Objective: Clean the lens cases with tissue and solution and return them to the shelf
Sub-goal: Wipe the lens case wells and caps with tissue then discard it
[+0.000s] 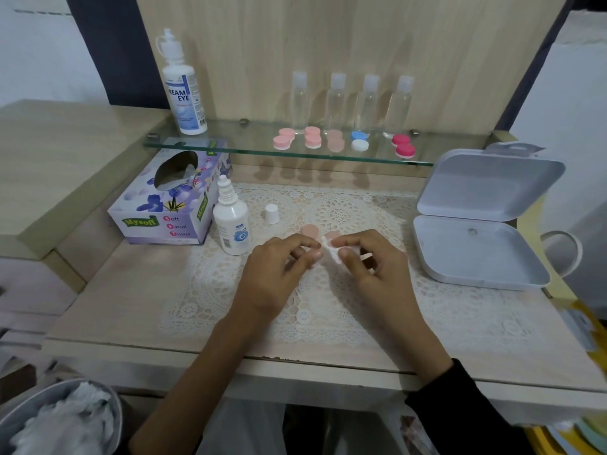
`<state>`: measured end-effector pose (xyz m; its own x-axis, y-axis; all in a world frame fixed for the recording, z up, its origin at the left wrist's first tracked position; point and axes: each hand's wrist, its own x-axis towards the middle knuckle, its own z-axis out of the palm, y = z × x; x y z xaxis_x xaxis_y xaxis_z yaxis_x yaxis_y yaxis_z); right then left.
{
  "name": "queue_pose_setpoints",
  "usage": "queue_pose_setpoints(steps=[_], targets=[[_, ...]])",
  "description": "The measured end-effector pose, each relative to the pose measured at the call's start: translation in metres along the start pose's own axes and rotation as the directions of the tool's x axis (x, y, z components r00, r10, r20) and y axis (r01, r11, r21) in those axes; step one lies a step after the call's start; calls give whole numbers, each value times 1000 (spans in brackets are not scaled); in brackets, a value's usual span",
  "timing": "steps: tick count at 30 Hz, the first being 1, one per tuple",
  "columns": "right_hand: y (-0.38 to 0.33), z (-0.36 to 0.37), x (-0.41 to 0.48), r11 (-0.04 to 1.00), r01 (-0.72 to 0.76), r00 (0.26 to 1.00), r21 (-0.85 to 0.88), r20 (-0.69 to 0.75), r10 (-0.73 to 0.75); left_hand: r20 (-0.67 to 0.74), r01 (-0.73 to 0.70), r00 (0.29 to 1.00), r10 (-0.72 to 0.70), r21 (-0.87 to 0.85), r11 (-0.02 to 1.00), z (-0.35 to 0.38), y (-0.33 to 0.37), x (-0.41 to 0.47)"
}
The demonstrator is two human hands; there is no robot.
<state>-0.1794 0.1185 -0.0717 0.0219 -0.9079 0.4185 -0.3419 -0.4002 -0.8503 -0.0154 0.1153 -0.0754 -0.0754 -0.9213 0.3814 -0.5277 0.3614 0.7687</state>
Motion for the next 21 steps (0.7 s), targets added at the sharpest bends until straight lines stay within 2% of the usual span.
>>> queue_pose_setpoints(steps=[5,14,18,21], targets=[[9,0,3,995,2,999,-103,39,2,29,-51,998,47,153,987,2,-8,4],[12,1,5,989,-14,999,-150,30,19,56,-42,998,32,190,981,4,-9,2],[11,0,4,995,-44,996,-90,-79,37,33,-18,999,13,139,990,4,-9,3],[10,-2,4,998,-60,987,-24,-151,56,74,-37,997,31,81,996,3,-11,4]])
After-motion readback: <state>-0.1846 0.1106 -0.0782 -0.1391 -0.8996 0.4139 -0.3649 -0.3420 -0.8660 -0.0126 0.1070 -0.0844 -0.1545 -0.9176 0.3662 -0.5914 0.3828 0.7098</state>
